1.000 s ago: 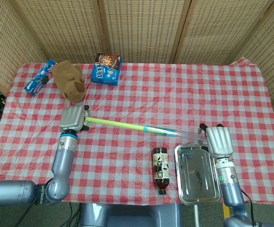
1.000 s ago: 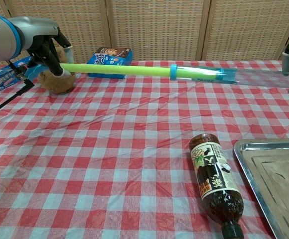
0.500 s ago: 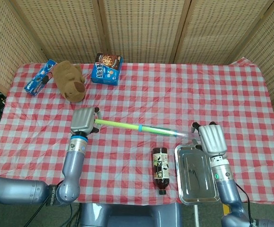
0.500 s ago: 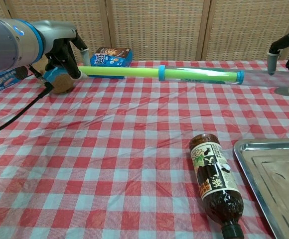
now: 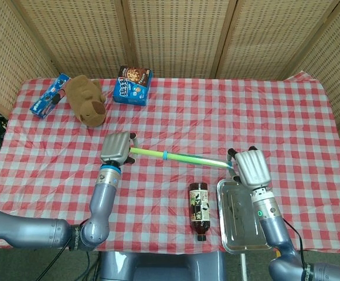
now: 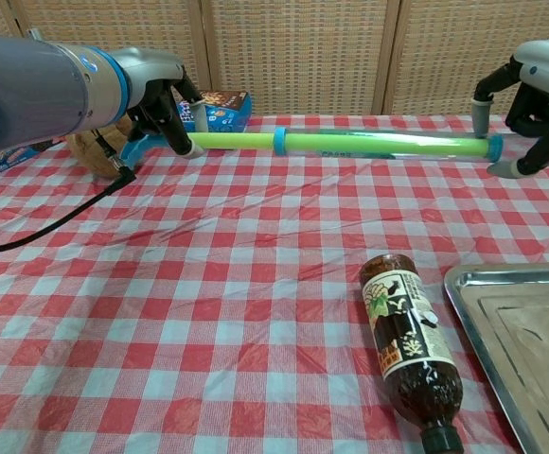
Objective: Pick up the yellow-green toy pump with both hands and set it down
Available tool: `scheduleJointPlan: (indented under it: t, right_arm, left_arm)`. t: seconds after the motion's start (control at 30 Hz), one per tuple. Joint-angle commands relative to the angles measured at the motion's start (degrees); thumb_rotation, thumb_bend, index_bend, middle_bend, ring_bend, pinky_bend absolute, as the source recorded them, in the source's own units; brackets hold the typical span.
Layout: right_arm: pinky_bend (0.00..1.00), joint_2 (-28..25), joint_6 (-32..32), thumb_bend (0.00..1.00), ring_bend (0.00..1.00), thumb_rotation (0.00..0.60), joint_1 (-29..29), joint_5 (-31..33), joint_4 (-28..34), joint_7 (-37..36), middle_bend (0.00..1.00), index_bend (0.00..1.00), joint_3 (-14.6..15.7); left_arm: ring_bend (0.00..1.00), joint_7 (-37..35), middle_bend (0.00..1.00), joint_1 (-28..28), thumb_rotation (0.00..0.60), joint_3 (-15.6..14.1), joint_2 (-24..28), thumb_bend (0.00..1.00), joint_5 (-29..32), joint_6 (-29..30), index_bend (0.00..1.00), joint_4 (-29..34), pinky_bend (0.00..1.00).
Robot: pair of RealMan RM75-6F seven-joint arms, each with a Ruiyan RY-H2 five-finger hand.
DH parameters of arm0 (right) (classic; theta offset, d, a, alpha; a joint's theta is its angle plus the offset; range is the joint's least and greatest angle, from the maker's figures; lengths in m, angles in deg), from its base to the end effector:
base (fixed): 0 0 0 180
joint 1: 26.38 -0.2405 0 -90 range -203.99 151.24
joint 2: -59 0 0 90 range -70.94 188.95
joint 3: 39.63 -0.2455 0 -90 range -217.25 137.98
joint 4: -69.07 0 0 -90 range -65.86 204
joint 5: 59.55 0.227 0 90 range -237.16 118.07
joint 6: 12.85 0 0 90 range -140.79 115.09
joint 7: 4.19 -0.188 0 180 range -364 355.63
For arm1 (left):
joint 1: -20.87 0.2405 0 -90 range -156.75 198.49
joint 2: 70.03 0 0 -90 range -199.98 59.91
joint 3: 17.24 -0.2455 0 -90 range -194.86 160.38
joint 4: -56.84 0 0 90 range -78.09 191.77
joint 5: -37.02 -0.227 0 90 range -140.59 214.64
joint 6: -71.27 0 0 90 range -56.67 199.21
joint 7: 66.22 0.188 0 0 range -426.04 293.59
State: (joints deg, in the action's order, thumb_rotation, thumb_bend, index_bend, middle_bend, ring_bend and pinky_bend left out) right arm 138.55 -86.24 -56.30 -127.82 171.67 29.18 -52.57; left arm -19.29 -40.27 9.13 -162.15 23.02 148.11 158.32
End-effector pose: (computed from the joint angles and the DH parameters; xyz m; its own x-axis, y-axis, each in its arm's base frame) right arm -0.1373 -0.3417 0.0460 0.4607 0.0124 0.8875 -0.8630 -0.2273 0.4512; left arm -0.0207 0.3956 -0.0218 0.2622 0.3054 0.9154 0.9621 -0.0088 -0.2726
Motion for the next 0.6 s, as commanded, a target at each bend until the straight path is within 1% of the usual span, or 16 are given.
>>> scheduleJointPlan:
  t: [0.03,0.2,0.6]
  right_arm:
    - [0.55,0.2,0.3,0.43,0.99,0.600,-0.4,-0.1,-0.2,0.0,1.00,0.57,0.1]
    - [0.55,0.4,0.7,0.43,0.99,0.600,-0.9,-1.1,0.1,-0.3,1.00,0.57,0.6]
    - [0.55,0.9,1.0,0.42,0.99,0.600,-1.4,-1.5,0.3,-0.3,1.00,0.57,1.1]
  left_arm:
    - [0.86,-0.7,0.93,-0.3,0.600,0.4,-0.4,0.66,0.3,-1.0,0.86,-0.6,0.77]
    - [0.86,-1.4,0.93,-0.9,0.600,0.5,-1.2,0.66,0.7,-2.7,0.86,-1.4,0.77]
    - [0.86,-2.5,0.93,-1.4,0.600,0.8,-1.1,0.66,0.5,-2.9,0.85,-0.9,0.77]
